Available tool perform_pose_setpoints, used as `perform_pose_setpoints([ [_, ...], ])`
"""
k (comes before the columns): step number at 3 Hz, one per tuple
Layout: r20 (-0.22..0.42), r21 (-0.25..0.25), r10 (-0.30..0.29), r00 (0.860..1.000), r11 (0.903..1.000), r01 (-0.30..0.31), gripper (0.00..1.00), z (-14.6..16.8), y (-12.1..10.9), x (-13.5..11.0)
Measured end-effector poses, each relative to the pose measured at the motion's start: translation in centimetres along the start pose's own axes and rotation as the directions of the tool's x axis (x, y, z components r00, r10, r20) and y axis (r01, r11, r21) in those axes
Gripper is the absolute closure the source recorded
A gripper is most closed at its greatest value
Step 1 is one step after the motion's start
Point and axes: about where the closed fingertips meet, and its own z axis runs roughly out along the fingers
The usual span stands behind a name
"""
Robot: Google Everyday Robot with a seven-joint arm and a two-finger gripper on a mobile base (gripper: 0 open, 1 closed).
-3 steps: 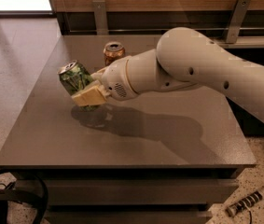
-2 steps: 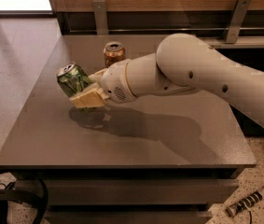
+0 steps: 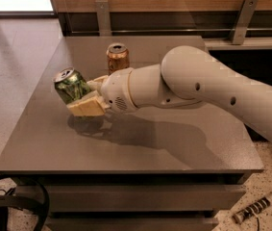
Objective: Place green can upright
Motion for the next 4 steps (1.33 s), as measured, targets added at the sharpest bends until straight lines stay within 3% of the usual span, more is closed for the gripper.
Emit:
perform_pose_setpoints([
  [1, 0.023, -0.005, -0.003, 1.0, 1.0, 0.003, 1.0, 0.3, 0.6, -0.3],
  [2, 0.061, -0.045, 0.007, 0.998, 0.999, -0.004, 1.0, 1.6, 0.9, -0.7],
  [4, 0.111, -0.086, 0.051, 0.993, 0.9954, -0.041, 1.0, 2.6, 0.3, 0.4],
])
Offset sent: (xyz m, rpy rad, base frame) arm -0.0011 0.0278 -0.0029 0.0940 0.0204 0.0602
